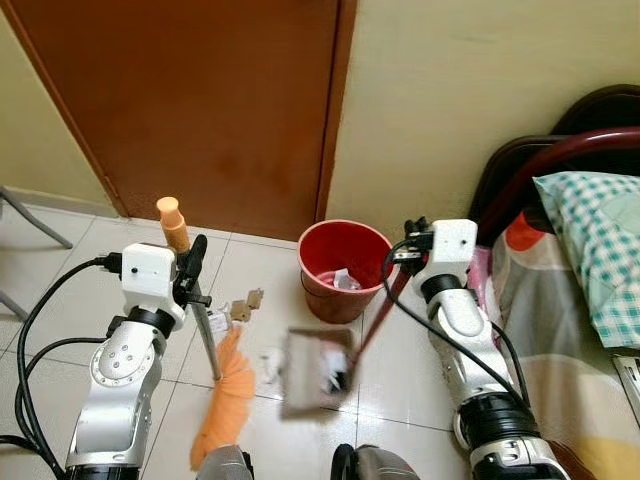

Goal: Sweep floor

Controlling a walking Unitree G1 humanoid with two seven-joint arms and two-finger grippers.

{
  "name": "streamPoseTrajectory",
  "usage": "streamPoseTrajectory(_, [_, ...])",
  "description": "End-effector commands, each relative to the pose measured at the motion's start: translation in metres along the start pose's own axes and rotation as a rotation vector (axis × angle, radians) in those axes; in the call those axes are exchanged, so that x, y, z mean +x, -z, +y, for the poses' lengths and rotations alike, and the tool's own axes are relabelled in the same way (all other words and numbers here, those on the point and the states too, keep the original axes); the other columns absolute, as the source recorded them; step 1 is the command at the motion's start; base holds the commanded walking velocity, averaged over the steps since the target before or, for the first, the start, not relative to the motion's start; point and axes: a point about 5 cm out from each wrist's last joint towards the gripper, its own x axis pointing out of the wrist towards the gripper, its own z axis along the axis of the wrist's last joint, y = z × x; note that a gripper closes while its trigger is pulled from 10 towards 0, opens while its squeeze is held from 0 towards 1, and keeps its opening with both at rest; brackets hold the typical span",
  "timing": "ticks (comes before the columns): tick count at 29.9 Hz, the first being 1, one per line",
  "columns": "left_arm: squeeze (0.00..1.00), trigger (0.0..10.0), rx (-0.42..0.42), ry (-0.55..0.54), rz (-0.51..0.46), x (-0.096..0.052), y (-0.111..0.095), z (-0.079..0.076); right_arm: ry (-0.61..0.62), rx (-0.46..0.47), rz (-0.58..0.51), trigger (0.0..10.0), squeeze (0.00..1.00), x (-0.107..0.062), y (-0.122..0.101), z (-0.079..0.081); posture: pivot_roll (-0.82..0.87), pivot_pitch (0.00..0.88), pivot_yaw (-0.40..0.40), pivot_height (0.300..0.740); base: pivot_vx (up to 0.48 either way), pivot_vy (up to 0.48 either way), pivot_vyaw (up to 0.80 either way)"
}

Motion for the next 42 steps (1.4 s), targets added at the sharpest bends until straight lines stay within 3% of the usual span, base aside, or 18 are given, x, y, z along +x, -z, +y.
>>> streamPoseTrajectory(1, [0.00,10.0,-0.002,-0.012,0.026,-0.003,0.006,-0.001,0.030,0.013,0.000,10.0,0.00,-0.005,-0.002,-0.011,0.03,0.069,-0.030,0.740,0.000,0.000,0.00])
streamPoseTrajectory(14, [0.00,10.0,-0.033,0.032,0.010,0.005,0.006,-0.013,0.069,0.059,0.026,10.0,0.00,-0.024,0.004,-0.022,0.01,0.055,-0.023,0.740,0.000,0.000,-0.12])
streamPoseTrajectory(24, [0.00,10.0,-0.038,0.049,0.002,0.007,0.005,-0.017,0.072,0.045,0.031,10.0,0.00,-0.024,0.004,-0.025,0.00,0.051,-0.021,0.740,0.000,0.308,-0.69])
streamPoseTrajectory(42, [0.00,10.0,-0.032,0.059,-0.006,0.009,0.003,-0.018,0.060,0.036,0.031,10.0,0.00,-0.022,0.005,-0.023,0.01,0.043,-0.028,0.740,0.000,0.265,0.00])
